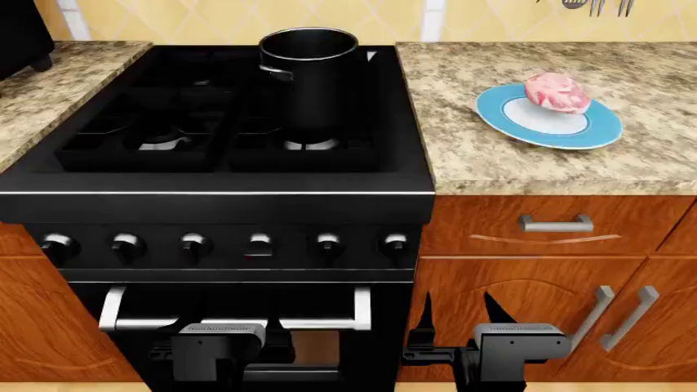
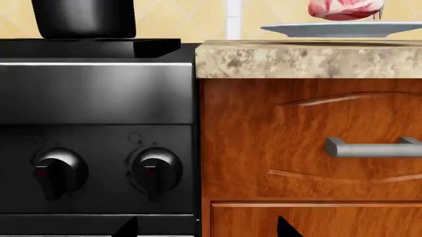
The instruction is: Frozen meat rests on a plate on the counter. Retrieve the meat and place it in a pot on a burner. Then turn the burner on.
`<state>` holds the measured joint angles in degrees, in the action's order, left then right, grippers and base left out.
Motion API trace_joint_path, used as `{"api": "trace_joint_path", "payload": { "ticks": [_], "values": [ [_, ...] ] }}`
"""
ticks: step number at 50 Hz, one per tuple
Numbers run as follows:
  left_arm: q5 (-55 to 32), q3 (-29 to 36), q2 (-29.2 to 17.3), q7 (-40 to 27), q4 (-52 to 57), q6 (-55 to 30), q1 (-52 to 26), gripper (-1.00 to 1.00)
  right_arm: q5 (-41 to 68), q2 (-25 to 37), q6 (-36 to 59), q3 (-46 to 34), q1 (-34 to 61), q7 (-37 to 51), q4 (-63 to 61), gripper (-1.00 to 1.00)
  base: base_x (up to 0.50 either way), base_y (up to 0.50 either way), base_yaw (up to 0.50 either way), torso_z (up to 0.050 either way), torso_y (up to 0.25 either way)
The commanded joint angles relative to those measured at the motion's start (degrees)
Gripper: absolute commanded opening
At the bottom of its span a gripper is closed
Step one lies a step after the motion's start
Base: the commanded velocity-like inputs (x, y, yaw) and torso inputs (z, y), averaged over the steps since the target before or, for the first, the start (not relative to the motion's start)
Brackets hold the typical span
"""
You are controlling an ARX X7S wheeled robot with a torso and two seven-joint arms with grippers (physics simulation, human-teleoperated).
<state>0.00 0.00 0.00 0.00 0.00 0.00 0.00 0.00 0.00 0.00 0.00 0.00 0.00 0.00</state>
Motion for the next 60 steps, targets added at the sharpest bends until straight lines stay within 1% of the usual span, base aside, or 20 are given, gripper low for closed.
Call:
{"api": "trace_joint_path", "payload": {
  "ticks": [1, 6, 10, 27, 39, 60],
  "values": [
    [-1.14, 1.03, -0.95, -0.77, -0.07, 0.03, 0.05, 1.00, 0.08, 1.00, -0.41, -1.38, -0.04, 1.33, -0.14, 1.00, 0.00, 0.00, 0.00, 0.000, 0.000],
    [-5.76, 1.65, -2.30, 1.32, 0.14, -0.02, 0.23, 1.00, 0.67, 2.05, -1.02, -2.88, 0.11, 2.31, -0.50, 1.00, 0.00, 0.00, 0.00, 0.003, 0.000],
    [-7.73, 2.02, -3.02, 2.29, 0.19, 0.54, 0.29, 1.00, 1.32, 2.68, -1.43, -3.64, 0.08, 2.53, -0.61, 1.00, 0.00, 0.00, 0.00, 0.044, 0.000],
    [-9.09, 4.06, -4.55, 1.49, 0.09, 0.84, 0.48, 1.00, 4.48, 4.20, -1.92, -4.75, -0.30, 3.42, -1.43, 1.00, 0.00, -0.01, 0.00, 0.050, 0.000],
    [-9.65, 5.22, -5.26, 0.71, -0.29, 0.88, 0.50, 1.00, 7.56, 4.79, -0.87, -4.74, -0.54, 3.85, -1.67, 1.00, 0.00, -0.50, 0.00, 0.050, 0.000],
    [-10.59, 7.08, -6.30, -0.56, -1.90, 1.10, -0.24, 1.00, 9.72, 5.91, -1.04, -5.80, 0.14, 5.19, -0.18, 1.00, 0.00, -0.50, 0.00, 0.050, 0.000]
  ]
}}
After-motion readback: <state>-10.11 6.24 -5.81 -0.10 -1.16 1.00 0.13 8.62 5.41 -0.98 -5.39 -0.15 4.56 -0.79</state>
